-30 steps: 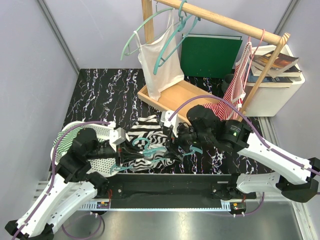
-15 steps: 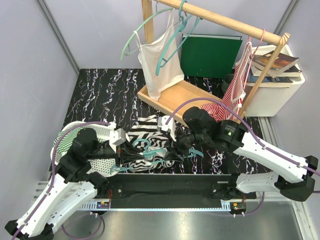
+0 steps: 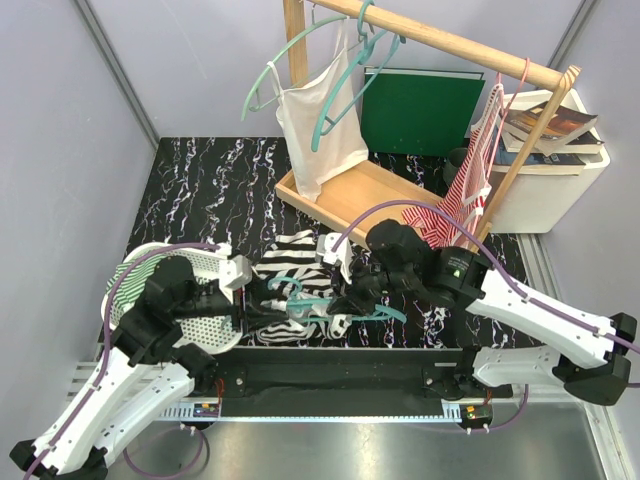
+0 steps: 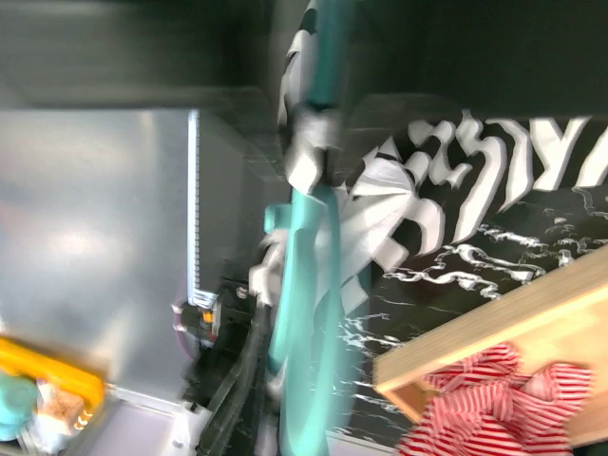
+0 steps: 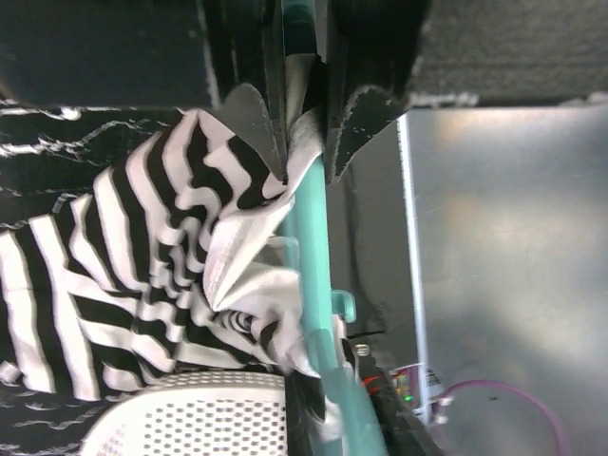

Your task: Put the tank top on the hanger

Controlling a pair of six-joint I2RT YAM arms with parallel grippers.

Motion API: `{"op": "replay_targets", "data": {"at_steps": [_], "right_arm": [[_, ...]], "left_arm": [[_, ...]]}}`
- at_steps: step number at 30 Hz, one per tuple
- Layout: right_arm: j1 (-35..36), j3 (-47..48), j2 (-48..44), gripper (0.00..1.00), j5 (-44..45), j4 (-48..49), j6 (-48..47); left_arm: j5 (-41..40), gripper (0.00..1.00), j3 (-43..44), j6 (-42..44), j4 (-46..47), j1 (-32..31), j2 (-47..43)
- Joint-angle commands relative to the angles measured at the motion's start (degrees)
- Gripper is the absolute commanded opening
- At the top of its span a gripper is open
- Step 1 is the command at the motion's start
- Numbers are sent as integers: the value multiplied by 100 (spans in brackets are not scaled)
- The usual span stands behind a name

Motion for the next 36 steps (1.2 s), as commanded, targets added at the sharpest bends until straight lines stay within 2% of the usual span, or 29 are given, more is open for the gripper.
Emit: {"op": "replay_targets", "data": {"at_steps": [1, 2, 3, 4, 12, 16, 22, 26, 32, 36], "right_arm": [[32, -458, -409, 0, 643, 877, 341], [32, -546, -532, 0, 757, 974, 385], [32, -634, -576, 0, 827, 1166, 490], [32, -835, -646, 0, 1011, 1281, 561], [32, -1698, -1121, 0, 1891, 2361, 1342], [23, -2067, -1358, 0, 2837, 2662, 1634], [23, -2410, -1832, 0, 4121, 2970, 1871], [32, -2323, -2044, 0, 4659, 2699, 1862], [32, -1462, -2071, 0, 5775, 1461, 2205], [32, -1076, -2211, 0, 6188, 1195, 2477]], "left_arm": [[-560, 69, 23, -124, 422, 12, -72], [-630, 87, 5, -133, 430, 20, -72], [-726, 95, 5, -151, 413, 12, -55], [-910, 99, 5, -159, 413, 12, -55], [-2536, 99, 75, -221, 185, 20, -107], [-3607, 99, 102, -309, 70, 29, -160], [-4347, 99, 67, -379, 70, 64, -415], [-4550, 99, 32, -397, 70, 73, -485], [-4507, 99, 40, -414, 44, 82, -398], [-4472, 99, 40, -415, 53, 100, -389]]}}
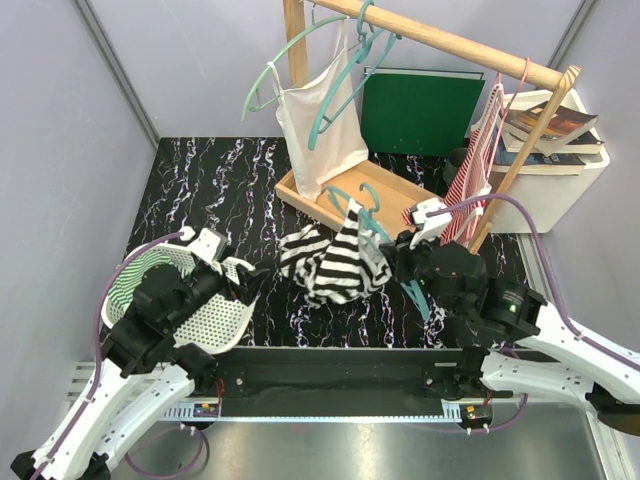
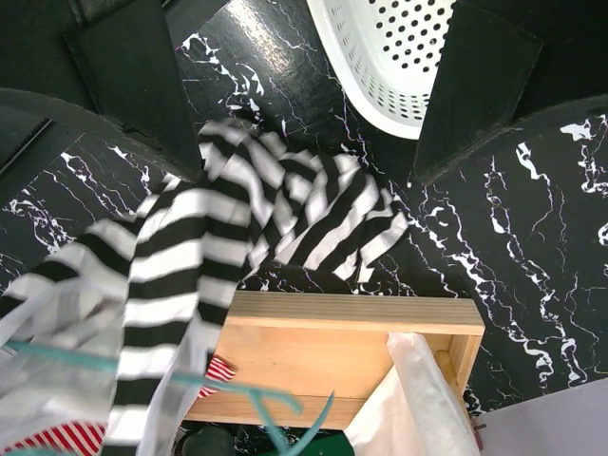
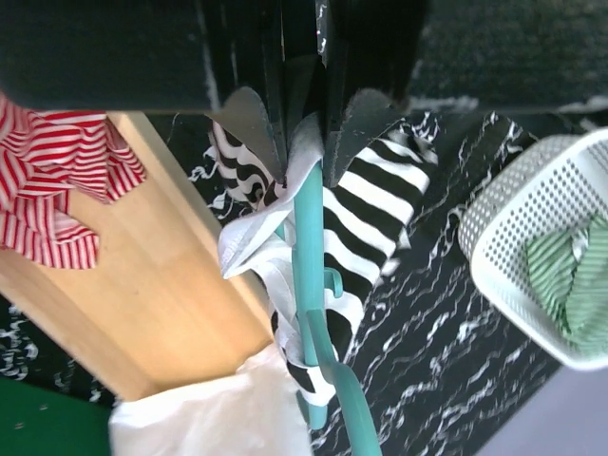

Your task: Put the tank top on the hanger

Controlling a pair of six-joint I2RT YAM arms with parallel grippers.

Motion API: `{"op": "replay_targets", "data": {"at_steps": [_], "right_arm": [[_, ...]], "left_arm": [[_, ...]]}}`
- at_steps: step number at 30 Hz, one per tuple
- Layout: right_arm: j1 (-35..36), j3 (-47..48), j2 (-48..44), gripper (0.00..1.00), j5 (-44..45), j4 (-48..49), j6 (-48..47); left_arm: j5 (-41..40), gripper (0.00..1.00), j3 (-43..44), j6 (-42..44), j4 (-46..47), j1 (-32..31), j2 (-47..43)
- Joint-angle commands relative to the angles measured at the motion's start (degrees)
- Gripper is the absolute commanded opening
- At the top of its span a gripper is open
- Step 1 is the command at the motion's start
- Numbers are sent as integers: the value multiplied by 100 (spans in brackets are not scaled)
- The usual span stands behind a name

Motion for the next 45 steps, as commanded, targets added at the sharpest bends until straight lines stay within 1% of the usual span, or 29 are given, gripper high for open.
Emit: {"op": "replay_targets", "data": {"at_steps": [1, 6, 10, 17, 19, 25, 30, 32, 35, 38, 40, 45], "right_arm": [[8, 606, -255, 0, 1031, -263, 405], [16, 922, -194, 0, 1654, -325, 625], [8, 1256, -54, 0, 1945, -299, 731], [8, 2082, 421, 0, 2349, -88, 424], [16, 2416, 684, 0, 2534, -70, 283], [-10, 3400, 1405, 0, 3123, -44, -419], [-185, 4217, 1774, 0, 3036, 44, -868], [-186, 4446, 1827, 0, 3001, 219, -1104], [-352, 4841, 2003, 0, 2992, 282, -1299], [-581, 5149, 2170, 0, 2799, 282, -1291], [-704, 5247, 2293, 0, 2763, 290, -1475], [-1003, 5344, 2442, 0, 2492, 255, -1379]], "left_arm": [[-98, 99, 42, -45, 116, 32, 46], [-63, 99, 42, -63, 107, 41, 64], [-54, 99, 42, -80, 90, 49, 81], [-28, 99, 42, -98, 72, 49, 81], [16, 99, 51, -107, 72, 58, 82], [43, 99, 51, -115, 63, 58, 73], [95, 99, 51, -124, 72, 58, 29], [104, 99, 43, -133, 63, 58, -6], [131, 99, 34, -133, 63, 58, -42], [157, 99, 34, -133, 63, 49, -59], [175, 99, 34, -142, 55, 58, -77], [192, 99, 25, -151, 55, 49, -103]]}}
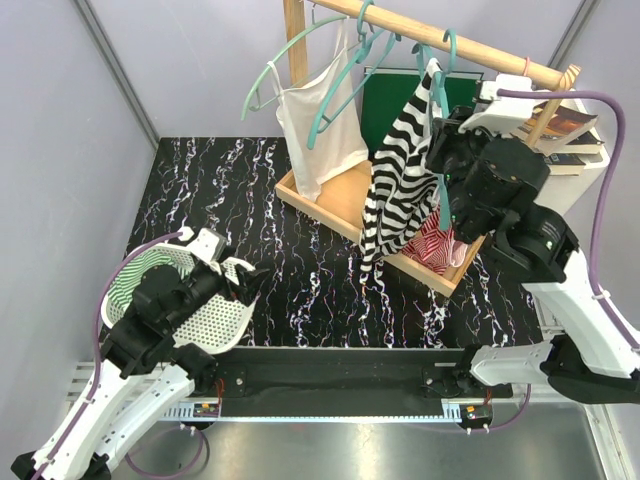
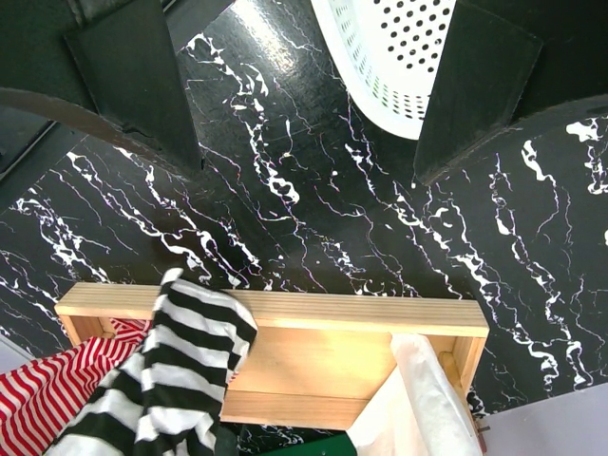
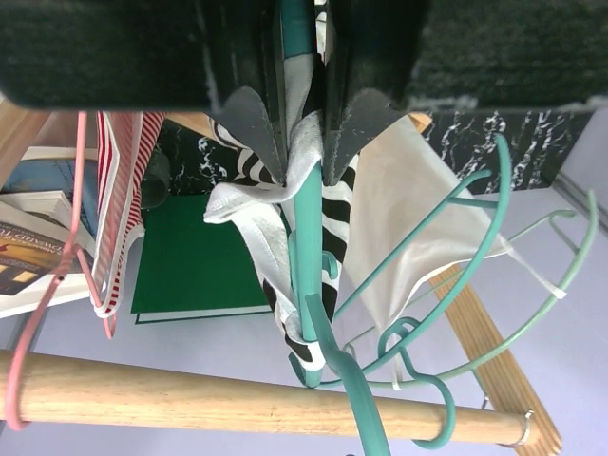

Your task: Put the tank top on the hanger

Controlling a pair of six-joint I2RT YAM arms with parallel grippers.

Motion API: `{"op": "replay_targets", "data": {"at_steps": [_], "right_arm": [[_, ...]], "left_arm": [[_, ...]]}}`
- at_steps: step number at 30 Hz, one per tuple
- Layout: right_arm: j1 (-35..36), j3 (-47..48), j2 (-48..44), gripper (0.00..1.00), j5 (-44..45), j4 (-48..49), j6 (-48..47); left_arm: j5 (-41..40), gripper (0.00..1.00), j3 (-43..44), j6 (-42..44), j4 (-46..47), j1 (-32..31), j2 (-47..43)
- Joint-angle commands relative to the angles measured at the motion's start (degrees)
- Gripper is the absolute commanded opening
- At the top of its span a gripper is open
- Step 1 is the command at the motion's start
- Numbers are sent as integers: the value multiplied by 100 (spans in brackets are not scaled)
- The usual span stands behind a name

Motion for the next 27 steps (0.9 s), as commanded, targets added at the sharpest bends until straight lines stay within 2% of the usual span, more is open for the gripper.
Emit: {"op": "replay_targets", "data": {"at_steps": [1, 10, 16, 27], "right_arm": [[-388, 273, 128, 0, -191, 398, -71], [-934, 439, 356, 0, -587, 257, 131], [-1619, 888, 664, 0, -1061, -235, 438], [-2340, 677, 489, 0, -1281, -315, 685]], "left_arm": [[122, 99, 25, -74, 70, 21, -105], [157, 99, 16, -65, 70, 30, -114], [175, 99, 16, -74, 70, 30, -132], [184, 99, 7, -74, 70, 21, -114]]}}
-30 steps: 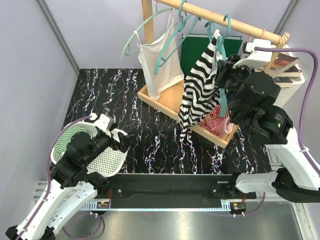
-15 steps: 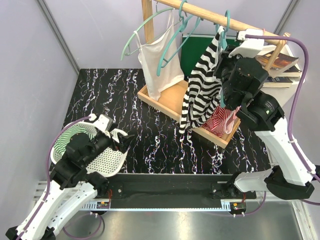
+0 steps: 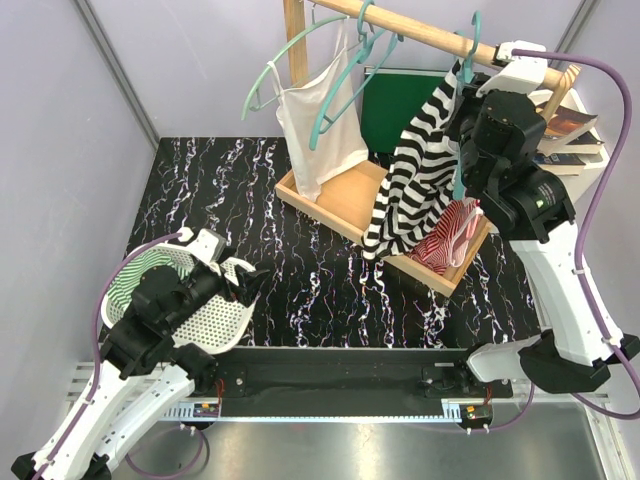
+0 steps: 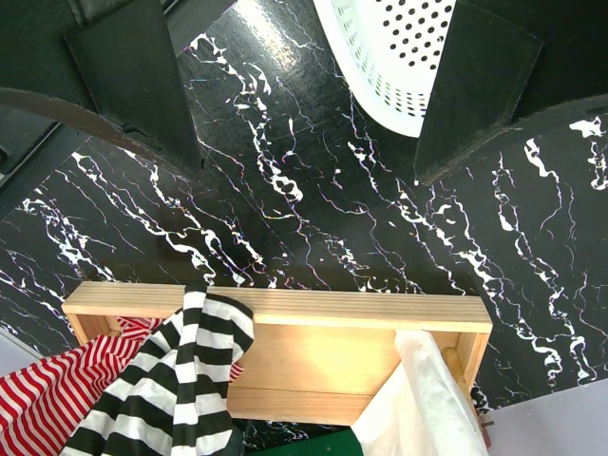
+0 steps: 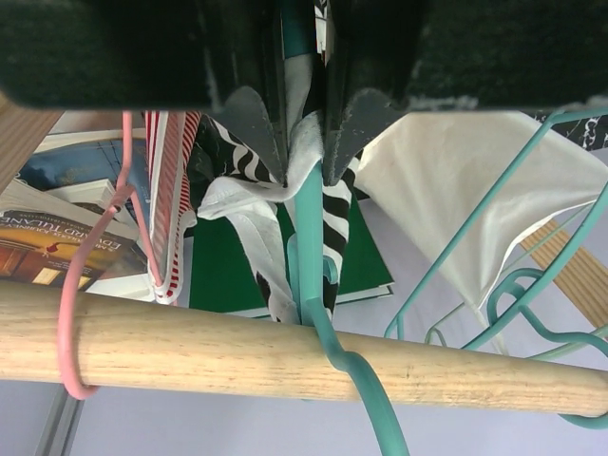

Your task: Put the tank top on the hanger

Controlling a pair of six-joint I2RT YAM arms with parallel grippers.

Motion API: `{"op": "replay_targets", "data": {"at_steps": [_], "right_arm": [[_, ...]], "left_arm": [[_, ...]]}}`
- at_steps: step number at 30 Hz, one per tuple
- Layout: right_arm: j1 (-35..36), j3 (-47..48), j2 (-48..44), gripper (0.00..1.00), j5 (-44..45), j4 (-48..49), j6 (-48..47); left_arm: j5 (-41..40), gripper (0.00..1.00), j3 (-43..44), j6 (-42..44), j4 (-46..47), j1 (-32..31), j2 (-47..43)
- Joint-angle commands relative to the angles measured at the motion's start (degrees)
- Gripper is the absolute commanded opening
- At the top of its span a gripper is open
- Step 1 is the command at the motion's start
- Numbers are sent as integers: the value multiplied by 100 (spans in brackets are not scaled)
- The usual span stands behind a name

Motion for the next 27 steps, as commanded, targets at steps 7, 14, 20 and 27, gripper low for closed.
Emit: {"op": "replay_targets", "data": {"at_steps": [7, 14, 20, 27], "right_arm": [[-497, -470, -340, 0, -121, 251, 489], [-647, -1051, -472, 0, -183, 260, 850], [-647, -1350, -621, 0, -270, 374, 1017], [-647, -1534, -859, 26, -648, 418, 1043]], "left_arm": [[127, 99, -2, -72, 70, 23, -42], [127, 99, -2, -81, 79, 15, -16], [136, 99, -2, -81, 70, 14, 2], [101, 99, -2, -98, 61, 23, 46]]}}
